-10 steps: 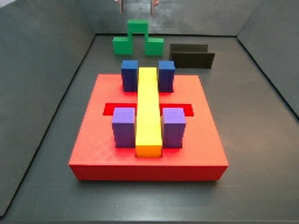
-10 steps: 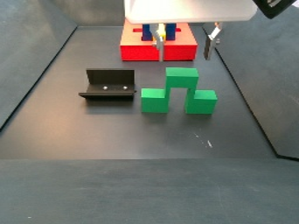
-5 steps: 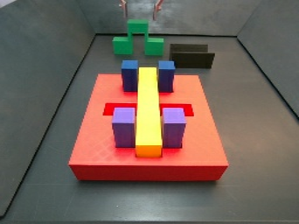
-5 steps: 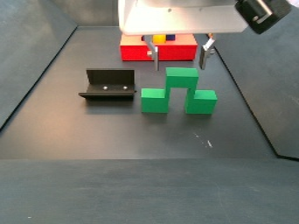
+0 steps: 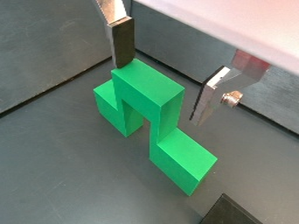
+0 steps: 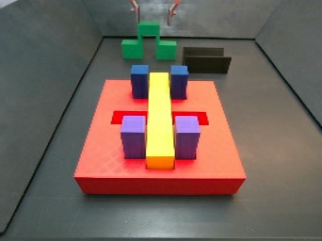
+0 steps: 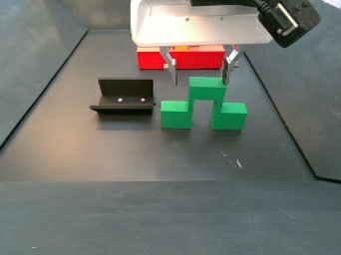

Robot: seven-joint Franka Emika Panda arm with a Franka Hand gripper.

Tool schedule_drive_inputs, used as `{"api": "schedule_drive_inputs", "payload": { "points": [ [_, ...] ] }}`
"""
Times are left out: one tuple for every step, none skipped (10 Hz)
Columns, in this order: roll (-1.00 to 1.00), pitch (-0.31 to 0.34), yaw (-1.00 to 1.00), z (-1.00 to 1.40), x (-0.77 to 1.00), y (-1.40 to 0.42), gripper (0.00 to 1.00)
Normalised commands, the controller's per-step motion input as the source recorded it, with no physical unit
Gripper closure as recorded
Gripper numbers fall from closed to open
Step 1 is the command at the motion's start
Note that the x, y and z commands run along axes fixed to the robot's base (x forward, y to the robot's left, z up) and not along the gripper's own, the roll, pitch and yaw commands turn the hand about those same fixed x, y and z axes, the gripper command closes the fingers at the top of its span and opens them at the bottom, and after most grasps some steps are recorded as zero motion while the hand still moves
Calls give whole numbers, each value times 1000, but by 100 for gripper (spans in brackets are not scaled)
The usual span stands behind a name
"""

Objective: Pick up the green object. Move up. Move to above the board. Insert the green object.
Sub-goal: Pick up the green object.

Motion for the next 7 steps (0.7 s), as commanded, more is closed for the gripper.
{"api": "schedule_drive_inputs", "payload": {
  "points": [
    [47,0,-69,0,-117,0,0],
    [17,0,-74,0,-169,0,0],
    [16,0,-97,-51,-266,0,0],
    [54,0,-74,-157,-206,0,0],
    [77,-3,-46,-257,-146,0,0],
    [137,-4,0,-329,0,26,0],
    [150,-10,0,-377,0,74,0]
  ]
}}
